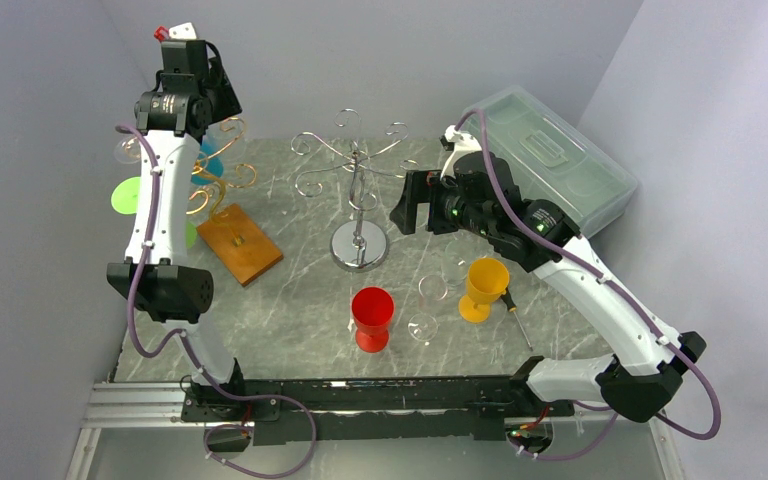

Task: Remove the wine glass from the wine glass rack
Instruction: Pick up the wine glass from the wine rack.

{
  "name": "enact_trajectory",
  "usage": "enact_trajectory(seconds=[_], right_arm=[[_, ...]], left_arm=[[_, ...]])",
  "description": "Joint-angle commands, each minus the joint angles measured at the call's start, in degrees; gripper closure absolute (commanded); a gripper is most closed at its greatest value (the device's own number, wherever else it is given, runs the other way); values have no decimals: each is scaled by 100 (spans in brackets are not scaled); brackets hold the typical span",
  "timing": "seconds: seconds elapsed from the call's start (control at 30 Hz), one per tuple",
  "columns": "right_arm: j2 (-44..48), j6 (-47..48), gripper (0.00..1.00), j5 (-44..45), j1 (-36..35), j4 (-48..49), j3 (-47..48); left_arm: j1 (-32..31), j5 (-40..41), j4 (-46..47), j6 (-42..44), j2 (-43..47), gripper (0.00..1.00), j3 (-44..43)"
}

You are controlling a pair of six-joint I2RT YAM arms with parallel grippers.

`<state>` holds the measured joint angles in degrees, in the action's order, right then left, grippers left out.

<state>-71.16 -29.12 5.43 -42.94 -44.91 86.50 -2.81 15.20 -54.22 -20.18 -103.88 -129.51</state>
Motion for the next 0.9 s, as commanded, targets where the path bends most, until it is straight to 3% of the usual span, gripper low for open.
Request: enact_trajectory(seconds=[0.0, 0.87], right_arm=[[20, 47, 2, 44, 14, 166, 133], [197, -5, 2, 236, 14, 271, 35]], left_arm=[[-11, -240, 564, 110, 10, 73, -408], [-446, -806, 638, 192, -394, 73, -1078]])
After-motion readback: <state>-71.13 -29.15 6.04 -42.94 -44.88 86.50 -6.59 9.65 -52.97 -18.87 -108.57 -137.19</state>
